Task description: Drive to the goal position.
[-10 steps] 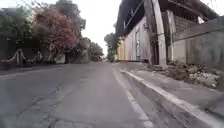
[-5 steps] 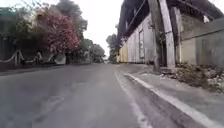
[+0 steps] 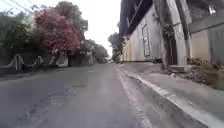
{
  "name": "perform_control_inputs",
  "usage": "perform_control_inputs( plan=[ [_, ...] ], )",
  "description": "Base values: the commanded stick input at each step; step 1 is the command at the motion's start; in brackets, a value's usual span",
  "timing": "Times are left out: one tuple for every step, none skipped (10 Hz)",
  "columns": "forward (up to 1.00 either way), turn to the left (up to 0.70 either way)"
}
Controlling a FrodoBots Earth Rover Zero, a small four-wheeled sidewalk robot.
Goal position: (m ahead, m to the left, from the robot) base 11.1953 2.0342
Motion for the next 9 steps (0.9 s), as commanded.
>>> perform_control_inputs(
  plan=[
    [1.00, 0.00],
    [1.00, 0.00],
    [1.00, 0.00],
    [1.00, 0.00],
    [1.00, 0.00],
    [1.00, 0.00],
    [1.00, 0.00],
    [1.00, 0.00],
    [1.00, 0.00]
  ],
)
